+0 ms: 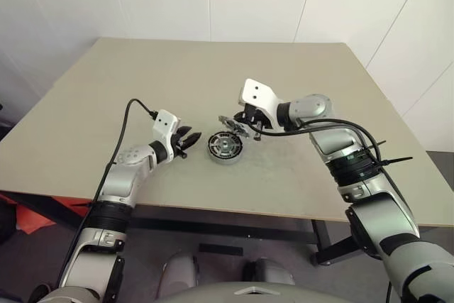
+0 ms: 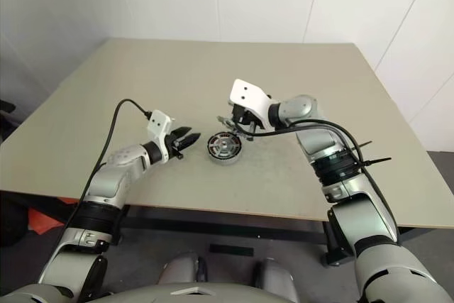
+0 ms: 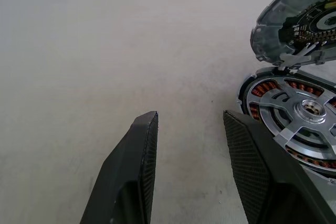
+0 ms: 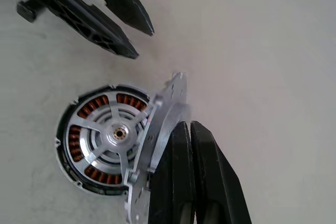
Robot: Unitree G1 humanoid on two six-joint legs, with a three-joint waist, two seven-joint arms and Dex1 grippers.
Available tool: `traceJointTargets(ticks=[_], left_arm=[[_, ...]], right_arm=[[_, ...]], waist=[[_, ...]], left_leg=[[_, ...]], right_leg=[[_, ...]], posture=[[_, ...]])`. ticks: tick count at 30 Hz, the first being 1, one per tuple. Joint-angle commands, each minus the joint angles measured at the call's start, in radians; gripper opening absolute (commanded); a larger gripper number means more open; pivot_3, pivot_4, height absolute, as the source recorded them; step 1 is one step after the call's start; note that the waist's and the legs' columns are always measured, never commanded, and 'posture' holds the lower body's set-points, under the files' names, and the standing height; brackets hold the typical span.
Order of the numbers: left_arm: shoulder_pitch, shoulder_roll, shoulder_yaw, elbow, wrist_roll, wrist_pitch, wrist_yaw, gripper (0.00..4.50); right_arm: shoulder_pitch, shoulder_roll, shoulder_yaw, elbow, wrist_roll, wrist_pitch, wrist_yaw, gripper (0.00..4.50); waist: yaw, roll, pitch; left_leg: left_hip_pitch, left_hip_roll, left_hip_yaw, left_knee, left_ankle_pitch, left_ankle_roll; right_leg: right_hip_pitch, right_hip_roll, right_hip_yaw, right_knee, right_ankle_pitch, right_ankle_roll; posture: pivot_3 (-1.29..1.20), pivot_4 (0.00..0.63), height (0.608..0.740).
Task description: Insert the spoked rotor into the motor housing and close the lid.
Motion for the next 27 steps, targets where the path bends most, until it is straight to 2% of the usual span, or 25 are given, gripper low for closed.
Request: traceJointTargets(ticks=[1,10,19,27], left_arm=[[-0.035,0.004,0.015,-0.012,-0.006,-0.008,-0.001,2.09],[-0.035,0.013,0.023,-0.011,-0.006,-0.009,0.002,2.09],[-0.042,0.017,0.024,-0.008,-0.006,-0.008,0.004,2.09],[-0.069,0.038,0.048,0.012,-0.01,-0.008,0.005,2.09]], right_arm=[[0.03,0.026,0.016,-0.065,0.019,0.036,-0.019,0.03],[0.103,0.088,0.049,-0.089,0.024,0.106,-0.076,0.03],[0.109,0.173,-0.032,0.014,0.11,0.231,-0.161,0.03],[0.127,0.187,-0.072,0.077,0.157,0.281,-0.204,0.03]], waist=[[0.0,0.0,0.0],[0.0,0.0,0.0],[-0.001,0.0,0.0],[-0.001,0.0,0.0]], left_leg=[[0.001,0.0,0.0,0.0,0.0,0.0],[0.002,0.0,0.0,0.0,0.0,-0.001],[0.005,0.0,0.0,-0.001,0.001,-0.002],[0.006,0.0,0.0,-0.001,0.002,-0.004]], right_leg=[[0.001,0.0,0.0,0.0,0.0,0.0],[0.002,0.0,0.0,-0.001,0.0,0.0],[0.005,0.0,0.0,-0.001,0.0,0.0],[0.006,0.0,0.0,-0.001,0.0,0.0]], posture=[[0.0,0.0,0.74],[0.0,0.0,0.74],[0.0,0.0,0.74],[0.0,0.0,0.74]])
